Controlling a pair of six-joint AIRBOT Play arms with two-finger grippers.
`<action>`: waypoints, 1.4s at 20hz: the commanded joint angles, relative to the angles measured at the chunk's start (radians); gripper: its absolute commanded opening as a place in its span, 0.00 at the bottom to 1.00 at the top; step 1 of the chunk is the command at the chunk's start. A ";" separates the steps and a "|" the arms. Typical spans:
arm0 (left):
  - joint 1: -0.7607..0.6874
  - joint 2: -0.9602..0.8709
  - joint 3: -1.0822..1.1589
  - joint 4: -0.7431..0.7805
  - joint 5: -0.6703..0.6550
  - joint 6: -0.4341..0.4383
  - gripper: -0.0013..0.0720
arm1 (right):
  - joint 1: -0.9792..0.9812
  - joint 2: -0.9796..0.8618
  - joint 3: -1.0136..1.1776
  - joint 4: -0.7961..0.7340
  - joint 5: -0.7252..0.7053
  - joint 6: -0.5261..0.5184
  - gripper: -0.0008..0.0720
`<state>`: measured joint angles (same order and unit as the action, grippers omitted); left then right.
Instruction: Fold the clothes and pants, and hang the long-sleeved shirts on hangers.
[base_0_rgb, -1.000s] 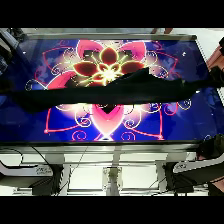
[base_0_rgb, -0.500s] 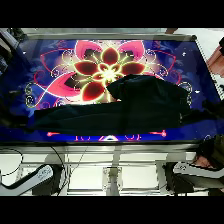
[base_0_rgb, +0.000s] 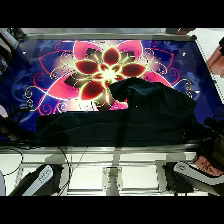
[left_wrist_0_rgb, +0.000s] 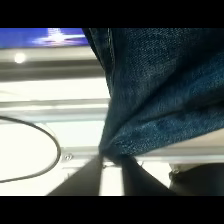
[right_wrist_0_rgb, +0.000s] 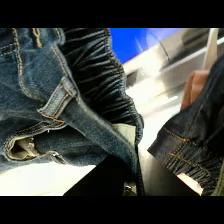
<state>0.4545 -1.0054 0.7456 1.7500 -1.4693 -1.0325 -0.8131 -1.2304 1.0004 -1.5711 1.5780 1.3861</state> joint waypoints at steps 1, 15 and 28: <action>-0.040 0.006 -0.016 0.067 0.023 0.001 0.58 | -0.010 0.008 -0.016 -0.007 0.008 -0.001 0.26; -0.629 -0.214 0.755 -0.320 0.409 -0.081 0.58 | 0.066 0.008 0.347 0.518 -0.127 -0.124 0.71; -0.983 -0.902 1.108 -0.245 0.377 -0.219 0.65 | 0.203 -0.015 0.341 0.493 -0.276 -0.211 0.71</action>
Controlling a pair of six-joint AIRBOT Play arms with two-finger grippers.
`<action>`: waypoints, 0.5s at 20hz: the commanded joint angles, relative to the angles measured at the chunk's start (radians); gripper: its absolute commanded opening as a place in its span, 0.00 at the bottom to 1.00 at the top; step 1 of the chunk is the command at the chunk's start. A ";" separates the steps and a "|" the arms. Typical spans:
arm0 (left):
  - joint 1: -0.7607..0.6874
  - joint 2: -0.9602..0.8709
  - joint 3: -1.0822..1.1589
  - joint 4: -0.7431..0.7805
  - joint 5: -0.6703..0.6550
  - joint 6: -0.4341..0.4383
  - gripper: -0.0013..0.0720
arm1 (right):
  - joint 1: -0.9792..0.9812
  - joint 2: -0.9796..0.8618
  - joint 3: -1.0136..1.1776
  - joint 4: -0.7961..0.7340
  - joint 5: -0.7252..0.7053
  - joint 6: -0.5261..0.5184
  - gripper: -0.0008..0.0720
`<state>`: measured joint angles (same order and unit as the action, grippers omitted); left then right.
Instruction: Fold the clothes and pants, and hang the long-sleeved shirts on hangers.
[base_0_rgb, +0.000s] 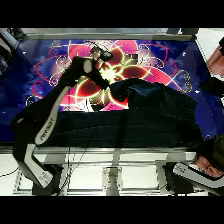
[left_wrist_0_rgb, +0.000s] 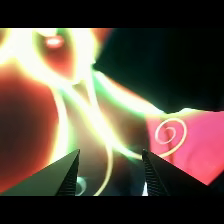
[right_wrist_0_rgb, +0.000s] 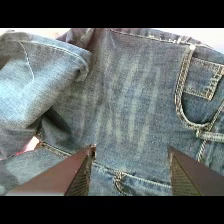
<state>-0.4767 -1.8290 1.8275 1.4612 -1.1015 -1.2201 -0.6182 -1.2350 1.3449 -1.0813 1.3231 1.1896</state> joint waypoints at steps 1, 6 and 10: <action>-0.051 -0.093 0.026 0.011 0.023 -0.030 0.65 | 0.008 -0.016 -0.011 0.004 -0.027 -0.020 0.71; -0.051 -0.138 0.026 -0.079 0.101 -0.064 0.65 | 0.008 -0.053 -0.028 0.008 -0.026 -0.020 0.71; -0.059 -0.174 0.026 -0.078 0.141 -0.067 0.65 | 0.008 -0.056 -0.028 0.012 -0.030 -0.021 0.71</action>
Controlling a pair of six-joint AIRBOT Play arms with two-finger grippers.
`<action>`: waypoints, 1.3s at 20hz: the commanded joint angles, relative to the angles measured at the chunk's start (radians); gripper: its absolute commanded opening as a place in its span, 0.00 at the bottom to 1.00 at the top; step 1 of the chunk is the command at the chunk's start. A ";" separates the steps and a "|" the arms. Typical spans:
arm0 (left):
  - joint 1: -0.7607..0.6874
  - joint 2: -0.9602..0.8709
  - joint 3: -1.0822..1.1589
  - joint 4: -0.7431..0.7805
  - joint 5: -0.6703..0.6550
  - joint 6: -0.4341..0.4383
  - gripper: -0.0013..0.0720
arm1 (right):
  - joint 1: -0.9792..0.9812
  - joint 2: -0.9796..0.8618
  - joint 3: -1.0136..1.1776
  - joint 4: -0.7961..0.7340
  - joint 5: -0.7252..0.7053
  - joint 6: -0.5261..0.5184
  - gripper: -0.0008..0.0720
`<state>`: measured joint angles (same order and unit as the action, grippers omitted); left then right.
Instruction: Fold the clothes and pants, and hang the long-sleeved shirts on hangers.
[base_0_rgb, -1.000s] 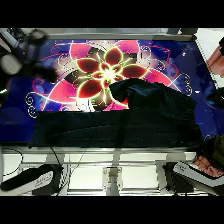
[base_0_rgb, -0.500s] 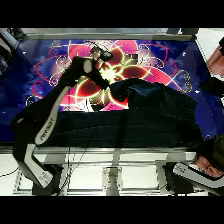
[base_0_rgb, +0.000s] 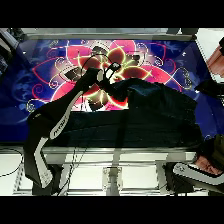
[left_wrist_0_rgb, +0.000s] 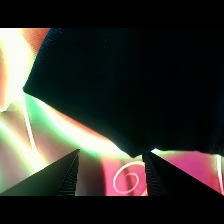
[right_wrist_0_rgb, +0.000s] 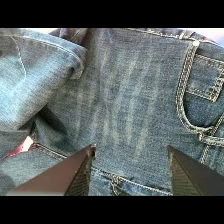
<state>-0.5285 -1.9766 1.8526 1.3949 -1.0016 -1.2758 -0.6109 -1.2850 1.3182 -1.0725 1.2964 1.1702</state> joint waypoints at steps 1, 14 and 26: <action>-0.008 -0.031 0.001 -0.013 0.063 -0.011 0.65 | 0.001 -0.006 -0.001 0.003 -0.003 -0.001 0.71; -0.014 -0.064 0.014 0.072 0.132 -0.017 0.05 | 0.001 -0.006 -0.001 0.013 -0.003 -0.001 0.71; 0.009 0.357 0.182 0.776 -0.364 0.055 0.05 | 0.195 -0.006 -0.001 0.075 0.012 0.007 0.71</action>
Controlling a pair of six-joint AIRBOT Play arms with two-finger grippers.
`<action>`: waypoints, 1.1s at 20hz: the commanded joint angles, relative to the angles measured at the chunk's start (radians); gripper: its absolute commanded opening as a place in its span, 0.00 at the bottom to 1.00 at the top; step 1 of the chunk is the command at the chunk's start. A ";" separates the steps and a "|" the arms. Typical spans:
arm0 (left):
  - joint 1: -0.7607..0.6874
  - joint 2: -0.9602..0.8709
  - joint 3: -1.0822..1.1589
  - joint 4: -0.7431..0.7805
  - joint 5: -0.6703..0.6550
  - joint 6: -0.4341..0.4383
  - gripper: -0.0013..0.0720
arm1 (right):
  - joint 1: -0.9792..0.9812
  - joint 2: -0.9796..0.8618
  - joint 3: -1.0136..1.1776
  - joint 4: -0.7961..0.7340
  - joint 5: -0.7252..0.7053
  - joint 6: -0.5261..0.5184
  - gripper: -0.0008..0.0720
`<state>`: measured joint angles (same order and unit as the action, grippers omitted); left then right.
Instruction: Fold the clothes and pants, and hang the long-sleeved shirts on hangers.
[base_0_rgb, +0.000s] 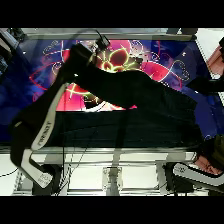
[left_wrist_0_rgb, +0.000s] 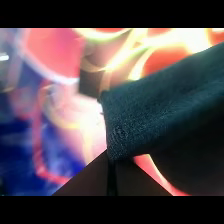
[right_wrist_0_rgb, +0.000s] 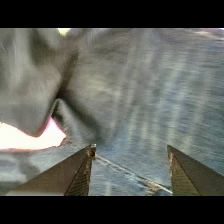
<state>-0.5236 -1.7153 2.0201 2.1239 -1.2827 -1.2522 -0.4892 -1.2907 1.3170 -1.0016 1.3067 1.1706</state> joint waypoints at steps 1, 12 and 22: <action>0.004 0.102 0.014 0.008 -0.117 0.042 0.05 | 0.101 -0.001 0.000 0.003 0.001 0.014 0.71; 0.137 -0.154 -0.033 -0.323 -0.267 0.046 0.05 | 0.183 -0.001 0.000 -0.008 -0.008 0.070 0.71; 0.217 -0.134 -0.102 -0.559 -0.308 -0.058 0.68 | 0.183 -0.001 0.000 -0.026 -0.006 0.070 0.71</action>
<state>-0.3080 -1.8732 1.9591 1.6703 -1.5669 -1.2755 -0.3073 -1.2911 1.3170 -1.0203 1.2980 1.2396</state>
